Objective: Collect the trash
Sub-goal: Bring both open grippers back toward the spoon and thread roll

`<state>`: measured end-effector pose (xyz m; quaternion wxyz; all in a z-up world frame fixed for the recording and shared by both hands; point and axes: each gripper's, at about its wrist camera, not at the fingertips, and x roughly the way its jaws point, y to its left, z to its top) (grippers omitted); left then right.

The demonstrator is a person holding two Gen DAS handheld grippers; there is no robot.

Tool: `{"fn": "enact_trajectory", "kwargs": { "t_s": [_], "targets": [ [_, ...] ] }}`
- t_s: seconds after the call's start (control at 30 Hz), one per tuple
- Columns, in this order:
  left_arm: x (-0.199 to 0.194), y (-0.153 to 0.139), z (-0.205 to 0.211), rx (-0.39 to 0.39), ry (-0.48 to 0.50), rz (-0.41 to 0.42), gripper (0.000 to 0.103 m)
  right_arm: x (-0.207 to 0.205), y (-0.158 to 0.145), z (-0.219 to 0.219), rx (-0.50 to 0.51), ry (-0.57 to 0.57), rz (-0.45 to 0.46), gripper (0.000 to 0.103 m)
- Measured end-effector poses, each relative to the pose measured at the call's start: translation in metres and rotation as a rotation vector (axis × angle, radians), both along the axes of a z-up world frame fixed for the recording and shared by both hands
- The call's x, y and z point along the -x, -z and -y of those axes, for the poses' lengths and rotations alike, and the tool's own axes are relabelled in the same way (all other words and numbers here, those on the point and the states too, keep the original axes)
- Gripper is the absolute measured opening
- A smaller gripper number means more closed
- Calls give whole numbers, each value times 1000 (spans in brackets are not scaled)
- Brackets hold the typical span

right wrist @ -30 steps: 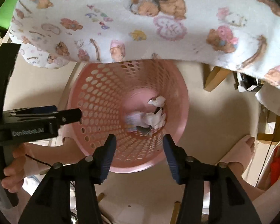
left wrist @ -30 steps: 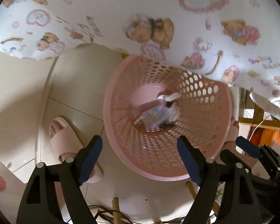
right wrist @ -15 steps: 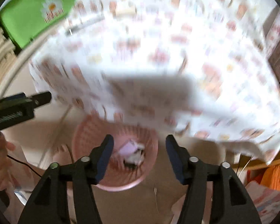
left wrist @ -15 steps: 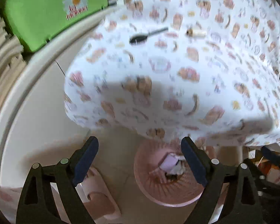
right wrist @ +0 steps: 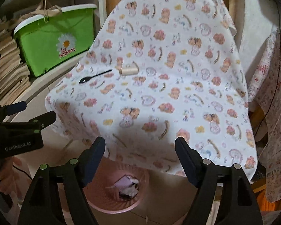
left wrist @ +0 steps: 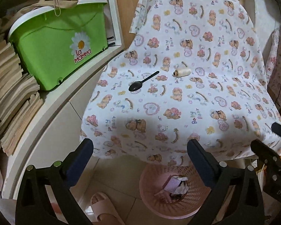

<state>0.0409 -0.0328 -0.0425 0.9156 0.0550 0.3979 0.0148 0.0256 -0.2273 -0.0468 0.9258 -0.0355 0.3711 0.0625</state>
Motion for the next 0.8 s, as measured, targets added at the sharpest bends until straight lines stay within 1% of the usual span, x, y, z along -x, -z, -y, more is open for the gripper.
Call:
{"fn": "enact_trajectory", "kwargs": {
  "t_s": [0.03,0.07,0.13,0.17,0.2,0.27,0.33,0.43,0.5,0.57,0.67,0.73,0.77,0.8],
  "targets": [
    [-1,-4,1,1,21,-12,99,0,-5,-1,8,5,9,79],
    [2,-11,2,6,43,-6,99,0,-11,0,12,19,25,79],
    [9,-28,-1,26,52,45,100,2,-28,2,-11,48,79,82],
    [11,-36,-3,28,48,73,102,3,-38,4,-41,44,109,89],
    [10,-42,-4,25,49,94,102,4,-48,7,-63,39,140,90],
    [5,-55,-3,8,62,117,102,4,-61,9,-70,43,185,90],
    [-3,-67,-3,9,79,111,102,-2,-74,11,-55,52,215,90],
    [-16,-80,-4,42,99,92,102,-17,-90,15,-40,41,244,90],
    [-26,-88,-6,26,83,104,102,-28,-103,15,-13,40,264,90],
    [-38,-99,-9,0,68,129,102,-41,-119,17,-11,25,282,90],
    [-57,-115,-16,11,57,178,102,-55,-140,21,-38,20,313,91],
    [-66,-119,-23,35,13,222,102,-65,-149,24,-71,21,321,97],
    [-69,-116,-25,38,-20,231,102,-70,-150,27,-93,29,323,103],
    [-73,-112,-27,42,-28,227,102,-74,-148,29,-111,36,327,103]
  ]
}}
